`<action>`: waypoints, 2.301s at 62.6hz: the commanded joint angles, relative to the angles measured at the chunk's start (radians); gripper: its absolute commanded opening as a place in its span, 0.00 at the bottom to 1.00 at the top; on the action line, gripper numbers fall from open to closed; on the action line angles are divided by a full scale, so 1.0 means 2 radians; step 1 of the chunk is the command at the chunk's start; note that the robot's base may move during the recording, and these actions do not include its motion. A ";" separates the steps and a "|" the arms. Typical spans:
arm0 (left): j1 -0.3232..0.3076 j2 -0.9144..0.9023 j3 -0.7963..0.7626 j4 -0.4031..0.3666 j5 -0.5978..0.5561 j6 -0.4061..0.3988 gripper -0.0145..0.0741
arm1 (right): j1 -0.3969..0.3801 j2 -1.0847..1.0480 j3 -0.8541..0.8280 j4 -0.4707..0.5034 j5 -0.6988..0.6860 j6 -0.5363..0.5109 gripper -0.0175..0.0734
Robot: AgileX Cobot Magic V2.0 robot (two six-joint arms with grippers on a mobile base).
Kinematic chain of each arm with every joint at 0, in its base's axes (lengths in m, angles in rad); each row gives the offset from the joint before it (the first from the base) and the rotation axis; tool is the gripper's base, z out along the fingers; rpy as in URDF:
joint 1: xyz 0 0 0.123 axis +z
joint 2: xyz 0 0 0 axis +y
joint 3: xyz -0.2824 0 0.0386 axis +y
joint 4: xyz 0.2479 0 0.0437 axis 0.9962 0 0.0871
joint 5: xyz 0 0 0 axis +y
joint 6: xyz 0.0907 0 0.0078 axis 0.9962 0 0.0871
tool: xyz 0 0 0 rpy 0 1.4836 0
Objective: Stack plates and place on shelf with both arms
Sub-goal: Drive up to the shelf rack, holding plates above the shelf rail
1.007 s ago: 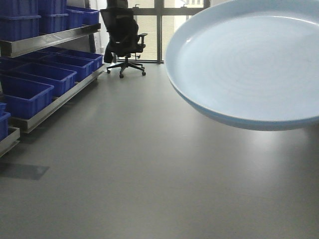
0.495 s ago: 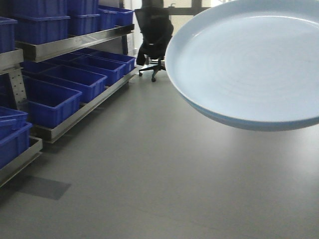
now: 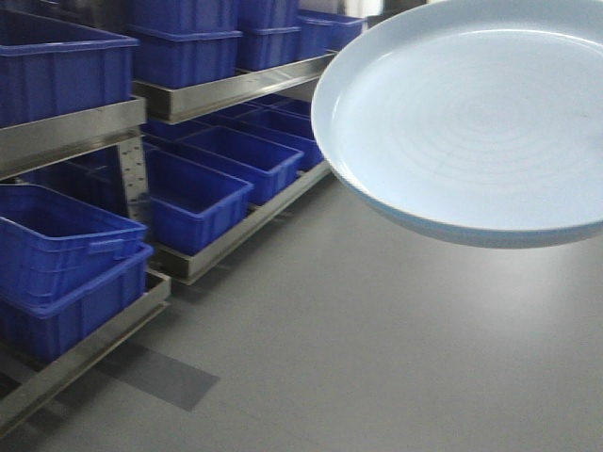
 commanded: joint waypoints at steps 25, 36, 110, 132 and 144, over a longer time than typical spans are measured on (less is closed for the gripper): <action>0.001 0.001 -0.016 -0.002 -0.041 0.001 0.26 | -0.001 -0.008 -0.014 0.004 -0.043 -0.003 0.24; 0.001 0.001 -0.016 -0.002 -0.041 0.001 0.26 | -0.001 -0.008 -0.014 0.004 -0.043 -0.003 0.24; 0.001 0.001 -0.016 -0.002 -0.041 0.001 0.26 | -0.001 -0.008 -0.014 0.004 -0.043 -0.003 0.24; 0.001 0.001 -0.016 -0.002 -0.041 0.001 0.26 | -0.001 -0.008 -0.014 0.004 -0.043 -0.003 0.24; 0.001 0.001 -0.016 -0.002 -0.041 0.001 0.26 | -0.001 -0.008 -0.014 0.004 -0.043 -0.003 0.24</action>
